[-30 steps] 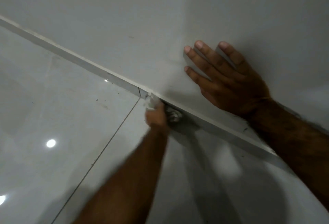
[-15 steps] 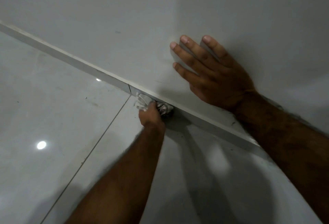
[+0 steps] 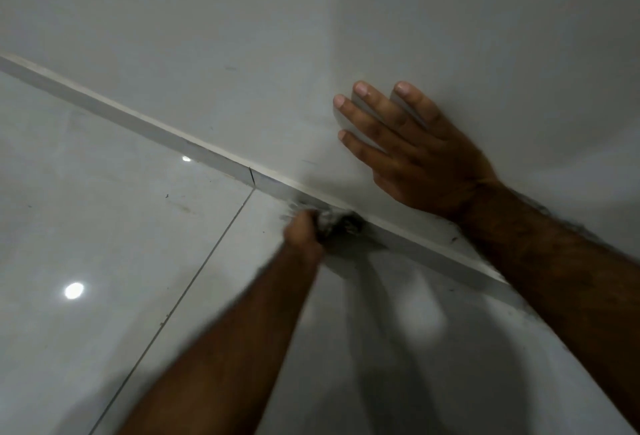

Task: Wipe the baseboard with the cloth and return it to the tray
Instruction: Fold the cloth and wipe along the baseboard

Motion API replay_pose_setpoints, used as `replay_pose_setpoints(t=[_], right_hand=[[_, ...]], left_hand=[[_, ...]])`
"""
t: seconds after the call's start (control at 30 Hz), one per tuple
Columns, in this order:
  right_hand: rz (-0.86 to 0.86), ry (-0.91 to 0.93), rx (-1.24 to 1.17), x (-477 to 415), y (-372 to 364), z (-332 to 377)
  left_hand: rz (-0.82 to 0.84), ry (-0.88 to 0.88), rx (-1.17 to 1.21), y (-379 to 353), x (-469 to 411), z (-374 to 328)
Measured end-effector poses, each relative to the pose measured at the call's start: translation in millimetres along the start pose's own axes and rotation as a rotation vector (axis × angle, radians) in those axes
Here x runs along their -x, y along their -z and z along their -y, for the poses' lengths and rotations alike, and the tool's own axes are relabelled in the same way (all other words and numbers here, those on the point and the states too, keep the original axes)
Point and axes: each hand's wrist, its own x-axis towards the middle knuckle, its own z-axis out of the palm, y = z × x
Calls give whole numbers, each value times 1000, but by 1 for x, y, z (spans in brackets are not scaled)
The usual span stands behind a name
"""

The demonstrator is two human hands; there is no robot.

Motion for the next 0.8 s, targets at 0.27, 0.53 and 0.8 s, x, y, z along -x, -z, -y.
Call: replay_pose_setpoints(t=[0.27, 0.53, 0.8], right_hand=[[54, 33, 45, 1, -1, -2], [50, 33, 90, 2, -3, 0], [29, 38, 90, 6, -7, 1]], left_hand=[[-125, -328, 270, 40, -11, -83], [16, -141, 40, -15, 9, 27], [-103, -309, 257, 42, -30, -56]])
